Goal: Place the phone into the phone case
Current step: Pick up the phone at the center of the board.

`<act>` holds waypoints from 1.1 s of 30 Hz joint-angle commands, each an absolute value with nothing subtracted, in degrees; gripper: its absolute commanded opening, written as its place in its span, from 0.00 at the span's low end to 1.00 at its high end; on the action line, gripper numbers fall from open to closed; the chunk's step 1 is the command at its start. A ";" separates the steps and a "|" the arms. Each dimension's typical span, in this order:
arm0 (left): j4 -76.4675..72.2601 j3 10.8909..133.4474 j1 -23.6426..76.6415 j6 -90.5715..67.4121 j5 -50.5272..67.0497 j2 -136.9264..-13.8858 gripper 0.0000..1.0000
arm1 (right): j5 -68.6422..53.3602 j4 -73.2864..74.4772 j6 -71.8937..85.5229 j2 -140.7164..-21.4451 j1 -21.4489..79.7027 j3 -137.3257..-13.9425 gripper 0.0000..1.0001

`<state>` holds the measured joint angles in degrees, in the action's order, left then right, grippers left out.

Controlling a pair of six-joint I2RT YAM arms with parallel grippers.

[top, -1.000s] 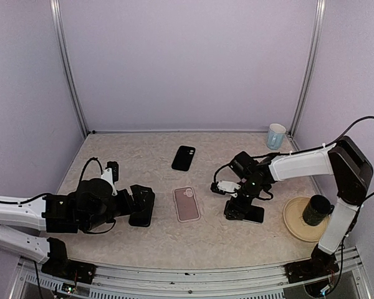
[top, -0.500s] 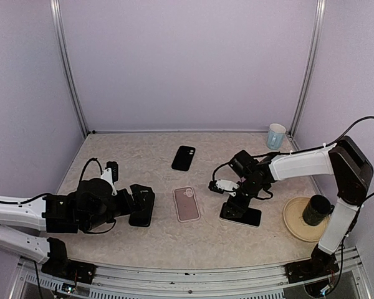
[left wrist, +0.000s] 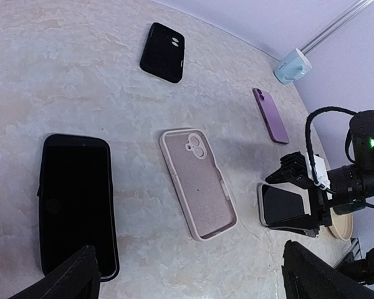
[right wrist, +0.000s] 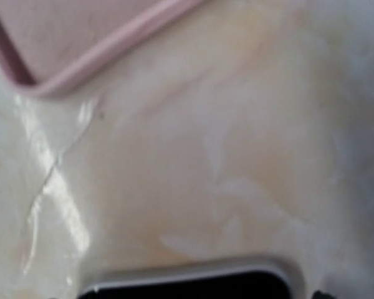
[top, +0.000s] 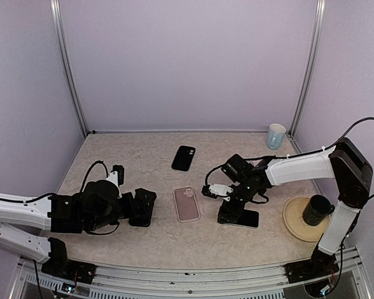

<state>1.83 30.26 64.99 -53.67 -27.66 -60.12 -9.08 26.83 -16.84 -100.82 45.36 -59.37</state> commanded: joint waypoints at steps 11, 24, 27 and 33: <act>0.48 29.34 65.13 -54.16 -25.86 -58.39 0.99 | -5.69 33.27 -21.00 -98.47 44.92 -58.35 0.91; 0.44 28.80 65.17 -54.37 -25.40 -57.08 0.99 | -6.38 33.43 -21.53 -101.76 43.64 -57.68 0.88; 0.49 28.74 65.17 -54.32 -25.40 -57.21 0.99 | -7.49 33.99 -21.45 -103.64 43.34 -58.32 0.85; 0.44 28.61 65.16 -54.44 -25.92 -57.13 0.99 | -10.72 34.12 -21.36 -104.53 43.22 -59.03 0.70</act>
<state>1.65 29.41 64.97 -54.02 -25.71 -57.74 -7.05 32.14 -21.58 -101.47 43.59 -59.48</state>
